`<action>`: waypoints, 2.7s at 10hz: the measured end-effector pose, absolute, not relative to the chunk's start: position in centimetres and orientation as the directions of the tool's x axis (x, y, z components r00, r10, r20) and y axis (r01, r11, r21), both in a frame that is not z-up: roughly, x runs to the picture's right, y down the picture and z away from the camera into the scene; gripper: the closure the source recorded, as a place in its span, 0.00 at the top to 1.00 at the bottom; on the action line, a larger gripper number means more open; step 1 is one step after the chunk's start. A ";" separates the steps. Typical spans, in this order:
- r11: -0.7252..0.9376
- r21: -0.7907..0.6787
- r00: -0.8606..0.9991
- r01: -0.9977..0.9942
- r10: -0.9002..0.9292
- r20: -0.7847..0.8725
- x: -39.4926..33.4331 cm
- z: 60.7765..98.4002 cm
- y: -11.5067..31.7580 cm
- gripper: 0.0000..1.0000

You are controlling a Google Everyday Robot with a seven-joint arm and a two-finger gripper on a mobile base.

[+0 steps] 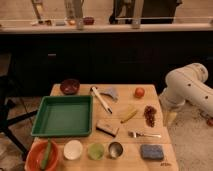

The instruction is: Place pepper in tray

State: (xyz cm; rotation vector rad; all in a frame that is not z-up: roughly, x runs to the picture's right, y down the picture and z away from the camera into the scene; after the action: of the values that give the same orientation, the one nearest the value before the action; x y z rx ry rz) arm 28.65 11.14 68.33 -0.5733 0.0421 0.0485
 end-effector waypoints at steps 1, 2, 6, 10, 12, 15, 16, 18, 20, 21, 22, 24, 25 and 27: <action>0.839 -0.541 0.998 -0.058 0.034 -0.053 28.6 68.3 11.1 0.80; 0.839 -0.541 0.998 -0.058 0.034 -0.053 28.7 68.3 11.1 0.80; 0.839 -0.541 0.998 -0.058 0.034 -0.053 28.6 68.3 11.1 0.80; 0.839 -0.541 0.998 -0.058 0.034 -0.053 28.6 68.3 11.1 0.80; 0.839 -0.541 0.998 -0.058 0.034 -0.053 28.6 68.3 11.1 0.80; 0.839 -0.541 0.998 -0.056 0.034 -0.052 28.6 68.3 11.1 0.80; 0.841 -0.540 0.999 -0.036 0.017 -0.040 28.5 68.0 11.1 0.80; 0.836 -0.544 0.997 0.072 -0.068 0.028 26.4 67.2 11.5 0.80; 0.817 -0.540 0.979 0.203 -0.168 0.114 22.4 66.2 12.0 0.80; 0.806 -0.533 0.966 0.258 -0.209 0.151 20.7 65.8 12.3 0.80; 0.783 -0.519 0.939 0.343 -0.265 0.220 18.2 65.0 13.0 0.80; 0.745 -0.496 0.892 0.446 -0.326 0.313 15.7 63.8 14.6 0.80; 0.720 -0.480 0.860 0.501 -0.351 0.370 14.2 62.9 16.0 0.80; 0.688 -0.444 0.804 0.575 -0.372 0.465 11.8 61.2 18.2 0.80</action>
State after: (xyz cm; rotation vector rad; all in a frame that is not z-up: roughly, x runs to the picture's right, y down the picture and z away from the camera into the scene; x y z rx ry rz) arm 11.76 18.22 61.21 -0.6116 -0.3548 -0.5420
